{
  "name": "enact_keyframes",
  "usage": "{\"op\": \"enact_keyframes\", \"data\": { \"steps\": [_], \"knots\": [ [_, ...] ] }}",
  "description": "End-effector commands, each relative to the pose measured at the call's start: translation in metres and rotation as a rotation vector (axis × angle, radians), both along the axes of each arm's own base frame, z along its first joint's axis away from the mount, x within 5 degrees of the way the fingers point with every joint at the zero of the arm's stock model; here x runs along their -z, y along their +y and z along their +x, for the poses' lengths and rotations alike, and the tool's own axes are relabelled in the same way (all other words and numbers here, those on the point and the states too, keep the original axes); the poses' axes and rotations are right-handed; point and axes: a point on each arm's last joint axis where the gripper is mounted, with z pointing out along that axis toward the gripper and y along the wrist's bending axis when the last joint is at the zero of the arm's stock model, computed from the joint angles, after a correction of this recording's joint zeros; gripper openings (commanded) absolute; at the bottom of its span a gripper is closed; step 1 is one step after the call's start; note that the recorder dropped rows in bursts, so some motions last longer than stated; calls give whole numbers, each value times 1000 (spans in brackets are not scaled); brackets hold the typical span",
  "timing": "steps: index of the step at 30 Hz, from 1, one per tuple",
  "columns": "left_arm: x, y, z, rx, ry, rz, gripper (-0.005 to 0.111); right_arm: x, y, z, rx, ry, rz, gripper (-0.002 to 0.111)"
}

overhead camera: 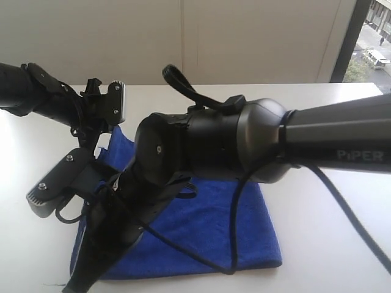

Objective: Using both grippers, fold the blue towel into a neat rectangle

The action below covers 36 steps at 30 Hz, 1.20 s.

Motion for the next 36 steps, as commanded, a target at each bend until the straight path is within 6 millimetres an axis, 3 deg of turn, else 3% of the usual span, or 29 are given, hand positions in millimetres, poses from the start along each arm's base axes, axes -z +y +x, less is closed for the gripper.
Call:
{"op": "enact_keyframes", "data": {
  "steps": [1,10,22,36],
  "knots": [
    [-4,4,3,71,-110,103,0,15,4,-4,-29,50,-37,0],
    [-1,16,4,52,-114,131,0,32,11,-6,-33,51,-54,0],
    [14,24,3,41,-72,138,0,30,17,-6,-24,22,-18,0],
    [17,29,5,27,-66,141,0,30,19,-3,-11,0,11,0]
  ]
}}
